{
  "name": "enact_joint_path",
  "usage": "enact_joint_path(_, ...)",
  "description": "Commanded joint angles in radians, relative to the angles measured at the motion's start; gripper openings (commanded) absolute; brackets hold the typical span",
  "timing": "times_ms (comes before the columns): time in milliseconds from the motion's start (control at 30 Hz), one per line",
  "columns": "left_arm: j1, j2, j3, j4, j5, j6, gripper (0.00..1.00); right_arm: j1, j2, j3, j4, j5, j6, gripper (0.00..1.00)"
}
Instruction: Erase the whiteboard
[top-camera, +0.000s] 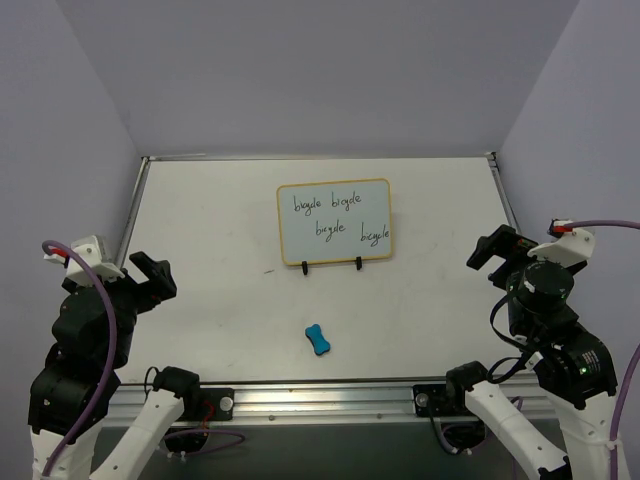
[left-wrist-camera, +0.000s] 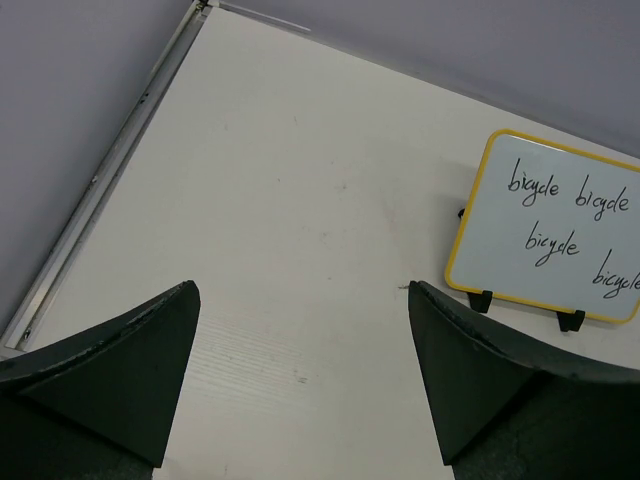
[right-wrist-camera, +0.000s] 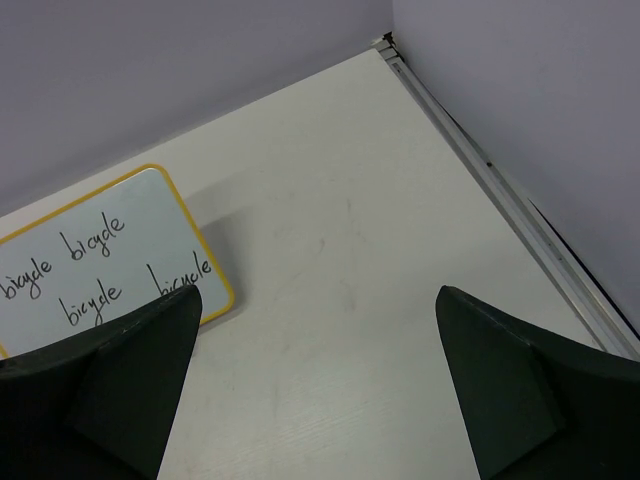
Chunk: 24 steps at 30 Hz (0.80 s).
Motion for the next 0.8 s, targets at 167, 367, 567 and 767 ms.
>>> enact_joint_path(167,-0.005,0.015,0.004,0.039,-0.003,0.010,0.94,-0.005,0.007,0.021,0.034,0.024,-0.012,1.00)
enact_joint_path(367,-0.005,0.050,0.009,0.066,0.060,0.010,0.94,-0.005,-0.017,-0.016,0.078,-0.027,-0.010,1.00)
enact_joint_path(567,-0.005,0.182,0.026,0.216,0.301,-0.018,0.94,-0.005,-0.077,-0.101,0.226,-0.159,0.021,1.00)
enact_joint_path(767,-0.003,0.307,0.047,0.408,0.396,-0.061,0.94,-0.003,-0.101,-0.183,0.280,-0.194,0.033,1.00)
